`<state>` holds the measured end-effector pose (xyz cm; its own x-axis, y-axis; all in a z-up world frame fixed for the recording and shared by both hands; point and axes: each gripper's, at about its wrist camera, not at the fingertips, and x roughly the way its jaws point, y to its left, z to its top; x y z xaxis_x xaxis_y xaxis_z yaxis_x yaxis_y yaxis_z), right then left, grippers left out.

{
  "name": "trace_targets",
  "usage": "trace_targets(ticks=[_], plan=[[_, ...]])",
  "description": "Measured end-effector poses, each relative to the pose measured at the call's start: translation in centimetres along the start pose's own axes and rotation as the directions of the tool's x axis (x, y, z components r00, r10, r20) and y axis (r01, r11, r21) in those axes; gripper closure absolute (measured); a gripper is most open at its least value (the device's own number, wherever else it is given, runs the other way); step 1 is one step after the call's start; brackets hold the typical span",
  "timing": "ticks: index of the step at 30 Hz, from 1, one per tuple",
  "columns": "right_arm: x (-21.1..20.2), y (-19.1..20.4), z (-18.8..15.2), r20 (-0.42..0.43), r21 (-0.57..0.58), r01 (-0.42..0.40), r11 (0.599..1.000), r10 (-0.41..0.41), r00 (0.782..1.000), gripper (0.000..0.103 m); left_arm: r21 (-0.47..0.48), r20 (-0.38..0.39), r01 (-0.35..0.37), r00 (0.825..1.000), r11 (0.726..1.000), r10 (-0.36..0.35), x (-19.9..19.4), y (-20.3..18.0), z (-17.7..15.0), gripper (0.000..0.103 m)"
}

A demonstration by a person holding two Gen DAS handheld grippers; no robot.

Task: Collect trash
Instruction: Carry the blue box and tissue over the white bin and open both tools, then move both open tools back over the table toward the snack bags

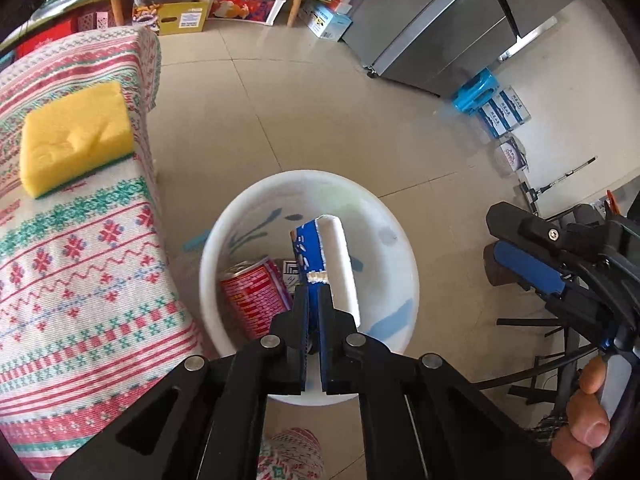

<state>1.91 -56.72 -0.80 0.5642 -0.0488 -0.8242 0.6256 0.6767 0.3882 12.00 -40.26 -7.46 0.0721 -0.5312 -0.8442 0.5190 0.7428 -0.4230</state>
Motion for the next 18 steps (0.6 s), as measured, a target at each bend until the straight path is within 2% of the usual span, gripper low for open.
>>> trace_targets(ticks=[6, 8, 10, 12, 18], plan=[[0.1, 2.0, -0.6, 0.005, -0.067, 0.009, 0.998, -0.009, 1.0, 0.043, 0.03, 0.041, -0.136, 0.99, 0.99, 0.134, -4.5, 2.6, -1.6, 0.096], [0.3, 3.1, -0.8, 0.002, -0.107, 0.01, 0.994, -0.01, 1.0, 0.04, 0.017, 0.059, -0.173, 0.983, 0.985, 0.172, -6.3, 4.0, -2.2, 0.087], [0.5, 4.2, -1.1, -0.001, -0.141, 0.009, 0.99, -0.009, 1.0, 0.037, -0.008, 0.088, -0.221, 0.971, 0.975, 0.22, -8.4, 6.2, -2.6, 0.063], [0.8, 5.5, -1.6, -0.006, -0.179, 0.011, 0.984, -0.012, 1.0, 0.034, -0.034, 0.126, -0.266, 0.955, 0.963, 0.268, -10.8, 8.3, -3.1, 0.051], [2.2, 9.8, -3.3, -0.038, -0.287, -0.008, 0.958, -0.003, 0.999, 0.032, -0.173, 0.137, -0.364, 0.911, 0.915, 0.388, -16.6, 16.2, -3.5, 0.05]])
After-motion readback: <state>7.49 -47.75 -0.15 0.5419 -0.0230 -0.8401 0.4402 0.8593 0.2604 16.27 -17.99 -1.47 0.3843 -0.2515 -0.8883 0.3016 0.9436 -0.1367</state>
